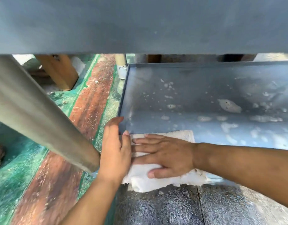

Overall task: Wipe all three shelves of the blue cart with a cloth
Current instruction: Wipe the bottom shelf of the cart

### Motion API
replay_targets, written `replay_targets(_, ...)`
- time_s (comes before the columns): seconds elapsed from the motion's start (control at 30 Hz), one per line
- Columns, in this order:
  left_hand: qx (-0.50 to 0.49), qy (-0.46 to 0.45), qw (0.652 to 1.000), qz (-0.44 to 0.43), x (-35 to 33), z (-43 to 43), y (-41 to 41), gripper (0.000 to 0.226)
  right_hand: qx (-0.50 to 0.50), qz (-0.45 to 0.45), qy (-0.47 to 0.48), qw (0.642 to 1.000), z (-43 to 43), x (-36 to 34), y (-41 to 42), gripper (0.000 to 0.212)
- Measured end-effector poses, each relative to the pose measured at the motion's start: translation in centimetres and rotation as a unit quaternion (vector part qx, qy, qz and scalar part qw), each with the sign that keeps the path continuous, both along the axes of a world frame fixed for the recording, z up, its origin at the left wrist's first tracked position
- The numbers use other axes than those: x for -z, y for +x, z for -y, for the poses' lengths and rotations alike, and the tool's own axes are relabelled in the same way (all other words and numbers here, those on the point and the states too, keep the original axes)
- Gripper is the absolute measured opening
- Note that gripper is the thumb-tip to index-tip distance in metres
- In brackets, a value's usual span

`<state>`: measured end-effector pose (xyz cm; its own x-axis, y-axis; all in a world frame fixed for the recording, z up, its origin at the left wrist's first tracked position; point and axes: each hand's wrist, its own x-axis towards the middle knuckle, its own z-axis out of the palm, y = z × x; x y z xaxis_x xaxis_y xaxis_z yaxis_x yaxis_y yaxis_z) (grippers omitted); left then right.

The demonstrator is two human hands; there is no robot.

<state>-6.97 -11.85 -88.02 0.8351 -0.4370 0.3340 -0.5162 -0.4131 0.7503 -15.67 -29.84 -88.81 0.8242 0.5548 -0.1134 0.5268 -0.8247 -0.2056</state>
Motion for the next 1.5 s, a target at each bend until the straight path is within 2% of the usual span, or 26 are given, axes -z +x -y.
replay_targets(0.07, 0.014, -0.004, 1.000, -0.006, 0.0, 0.0, 0.0, 0.044, -0.003, 0.010, -0.024, 1.000, 0.7, -0.2, 2.0, 0.061)
replay_targets(0.13, 0.043, 0.014, 0.999, -0.010, 0.2, 0.3, -0.2, 0.045, 0.035, 0.018, -0.037, 0.999, 1.6, -0.5, 4.3, 0.062)
replay_targets(0.27, 0.071, 0.076, 0.994, -0.045, 0.9, 0.6, -0.6, 0.059, 0.183, 0.020, -0.047, 0.982, 4.6, -0.5, 10.0, 0.064)
replay_targets(0.4, 0.084, 0.100, 0.991, -0.028, 0.9, 0.3, -0.5, 0.061, 0.313, -0.006, -0.052, 0.948, 8.5, 0.3, 13.2, 0.069)
replay_targets(0.53, 0.097, 0.148, 0.984, -0.010, 1.4, 0.2, -0.6, 0.065, 0.386, -0.050, -0.027, 0.921, 11.2, 0.8, 14.5, 0.085)
replay_targets(0.63, 0.109, 0.165, 0.980, 0.000, 0.9, 0.4, -0.8, 0.064, 0.409, -0.040, -0.017, 0.912, 12.1, 1.0, 14.2, 0.109)
replay_targets(0.7, 0.119, 0.176, 0.977, 0.005, 0.7, 0.3, -0.8, 0.061, 0.434, -0.021, -0.020, 0.900, 12.4, 1.3, 13.6, 0.114)
replay_targets(0.93, 0.123, 0.223, 0.967, 0.003, 0.7, 0.3, -0.6, 0.062, 0.544, -0.003, -0.022, 0.839, 16.4, 0.8, 10.2, 0.091)
replay_targets(1.07, 0.122, 0.233, 0.965, 0.002, 0.9, 0.2, -0.6, 0.063, 0.642, 0.008, 0.022, 0.766, 20.0, 0.2, 6.0, 0.087)
replay_targets(1.13, 0.128, 0.242, 0.962, 0.007, 1.1, 0.2, -0.5, 0.062, 0.691, 0.030, 0.026, 0.721, 21.8, 0.0, 3.0, 0.077)
replay_targets(1.17, 0.130, 0.251, 0.959, 0.012, 1.1, 0.1, -0.4, 0.062, 0.702, 0.044, 0.017, 0.711, 22.6, 0.0, 1.5, 0.070)
replay_targets(1.23, 0.132, 0.270, 0.954, 0.021, 1.2, -0.1, -0.2, 0.062, 0.706, 0.048, -0.007, 0.707, 24.1, -0.2, -1.5, 0.061)
replay_targets(1.33, 0.139, 0.296, 0.945, 0.020, 1.1, 0.1, -0.3, 0.065, 0.742, 0.010, -0.008, 0.670, 26.3, -0.8, -5.8, 0.076)
replay_targets(1.5, 0.158, 0.372, 0.911, 0.076, 0.9, 0.5, -1.3, 0.065, 0.756, 0.007, -0.020, 0.654, 26.4, -0.6, -8.5, 0.074)
